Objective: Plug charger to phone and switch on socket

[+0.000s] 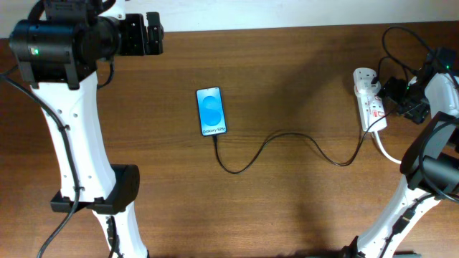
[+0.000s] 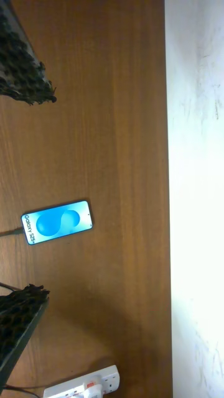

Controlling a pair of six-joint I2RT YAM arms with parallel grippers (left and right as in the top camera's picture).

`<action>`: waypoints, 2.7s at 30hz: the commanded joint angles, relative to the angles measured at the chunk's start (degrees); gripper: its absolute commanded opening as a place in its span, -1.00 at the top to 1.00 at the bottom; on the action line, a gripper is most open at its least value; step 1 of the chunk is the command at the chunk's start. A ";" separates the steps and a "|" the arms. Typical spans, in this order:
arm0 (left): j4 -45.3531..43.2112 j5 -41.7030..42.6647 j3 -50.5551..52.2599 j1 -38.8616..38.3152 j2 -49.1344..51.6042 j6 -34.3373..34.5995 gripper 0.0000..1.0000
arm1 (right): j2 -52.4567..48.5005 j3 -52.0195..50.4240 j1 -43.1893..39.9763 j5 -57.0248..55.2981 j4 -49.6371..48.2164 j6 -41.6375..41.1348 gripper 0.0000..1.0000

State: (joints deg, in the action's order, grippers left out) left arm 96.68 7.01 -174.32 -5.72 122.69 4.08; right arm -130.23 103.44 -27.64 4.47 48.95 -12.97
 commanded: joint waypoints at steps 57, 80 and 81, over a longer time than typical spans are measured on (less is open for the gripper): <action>0.02 -0.44 -0.09 -0.24 0.07 -0.70 -0.99 | 57.37 14.05 6.34 21.88 41.92 12.33 -0.97; 0.02 -0.44 -0.09 -0.24 0.07 -0.70 -0.99 | 40.89 9.99 19.21 24.85 36.20 32.89 -0.97; 0.02 -0.44 -0.09 -0.24 0.07 -0.70 -0.99 | 43.95 5.57 23.15 23.78 27.71 32.89 -0.97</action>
State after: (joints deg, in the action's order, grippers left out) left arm 96.71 7.01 -174.32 -5.72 122.69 4.08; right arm -91.66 114.48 -9.96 28.62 85.84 16.75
